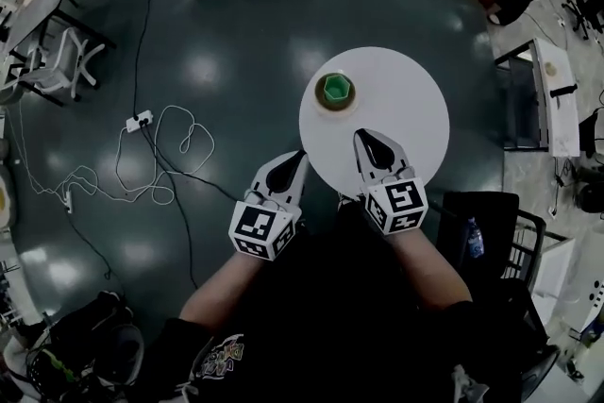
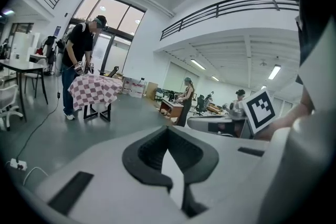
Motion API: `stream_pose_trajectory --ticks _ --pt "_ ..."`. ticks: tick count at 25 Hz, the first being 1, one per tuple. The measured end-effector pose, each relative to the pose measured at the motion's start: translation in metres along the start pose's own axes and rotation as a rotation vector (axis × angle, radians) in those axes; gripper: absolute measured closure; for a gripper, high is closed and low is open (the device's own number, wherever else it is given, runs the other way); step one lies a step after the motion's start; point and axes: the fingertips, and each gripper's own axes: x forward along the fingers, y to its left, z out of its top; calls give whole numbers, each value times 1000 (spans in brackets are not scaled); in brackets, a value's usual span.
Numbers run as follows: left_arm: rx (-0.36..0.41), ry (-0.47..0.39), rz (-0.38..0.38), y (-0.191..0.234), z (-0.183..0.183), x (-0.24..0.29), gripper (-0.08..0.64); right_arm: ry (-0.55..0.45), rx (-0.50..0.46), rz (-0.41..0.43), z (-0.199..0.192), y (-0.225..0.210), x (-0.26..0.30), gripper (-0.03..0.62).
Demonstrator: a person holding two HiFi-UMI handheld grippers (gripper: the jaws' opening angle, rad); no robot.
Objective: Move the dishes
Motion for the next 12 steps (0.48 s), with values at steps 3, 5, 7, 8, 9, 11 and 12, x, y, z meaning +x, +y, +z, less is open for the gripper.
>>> stream_pose_trajectory --ticks 3,5,7,8,9,11,12 --pt "-3 -2 23 5 -1 7 557 11 -7 25 -1 -6 12 568" --pt "-4 -3 39 8 -3 12 557 26 -12 44 -5 -10 21 566" --pt "-2 0 52 10 -5 19 557 43 -18 63 -11 -14 30 560" --pt "-1 2 57 11 -7 22 557 52 -19 74 -13 -16 34 526" --pt "-1 4 61 11 -8 26 557 63 -19 86 -16 -18 39 471" --pt "-4 7 67 12 -10 31 555 86 -22 104 -22 -21 49 429" --pt "-6 8 70 13 -11 34 555 98 -26 111 -26 -22 54 413"
